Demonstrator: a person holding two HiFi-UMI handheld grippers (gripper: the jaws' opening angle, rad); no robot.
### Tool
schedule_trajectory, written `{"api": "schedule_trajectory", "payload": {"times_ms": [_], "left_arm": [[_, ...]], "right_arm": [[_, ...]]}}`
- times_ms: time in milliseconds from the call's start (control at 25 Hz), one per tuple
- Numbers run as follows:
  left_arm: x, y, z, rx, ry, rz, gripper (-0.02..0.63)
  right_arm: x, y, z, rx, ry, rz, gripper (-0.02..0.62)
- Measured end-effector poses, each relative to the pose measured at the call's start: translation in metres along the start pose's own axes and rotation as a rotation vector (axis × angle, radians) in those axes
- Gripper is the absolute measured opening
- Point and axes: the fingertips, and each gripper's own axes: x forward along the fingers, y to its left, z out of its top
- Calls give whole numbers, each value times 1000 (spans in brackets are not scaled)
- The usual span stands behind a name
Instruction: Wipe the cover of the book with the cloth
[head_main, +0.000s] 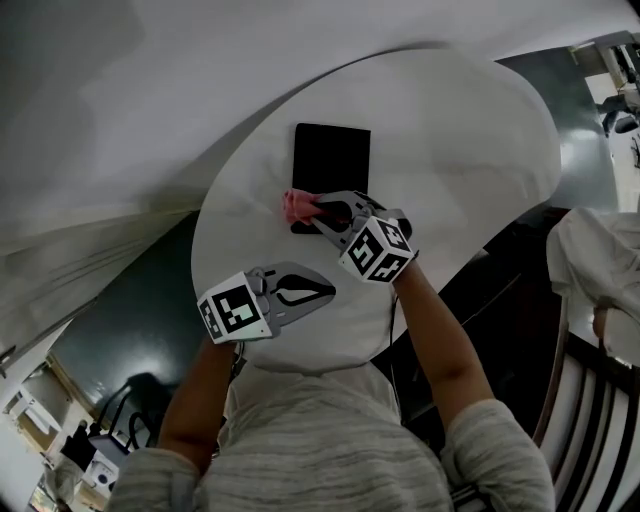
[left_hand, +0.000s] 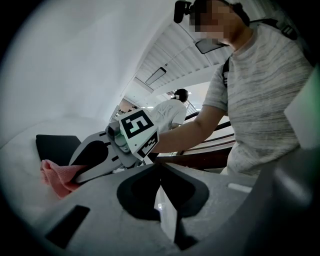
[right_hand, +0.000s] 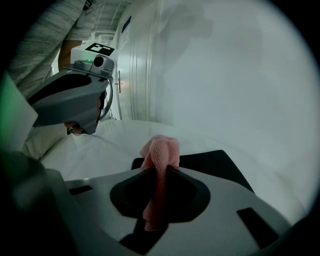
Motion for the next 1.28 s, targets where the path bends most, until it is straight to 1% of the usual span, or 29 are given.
{"api": "schedule_trajectory", "payload": {"times_ms": [280,760,880,1000,1200,1280], "left_arm": [[0,-14,-4,10,12,-3,14],[-3,-37,-4,38,32,-5,14],[-6,-39,0,45,37,-5,14],[-9,-40,3,53,37,-5,15],[-12,-52,12,73,43,-6,15],[-12,-57,15,79,45,-6,14]], "right_arm": [[-4,20,-2,3,8,10,52],[-15,55,-5,57,26,38,52],[-22,63,-2,116,2,42,52],[-33,69,4,195,-46,22,52],[-66,79,22,338,-137,-54,52],[-80,79,29,377,-174,-95,52]]}}
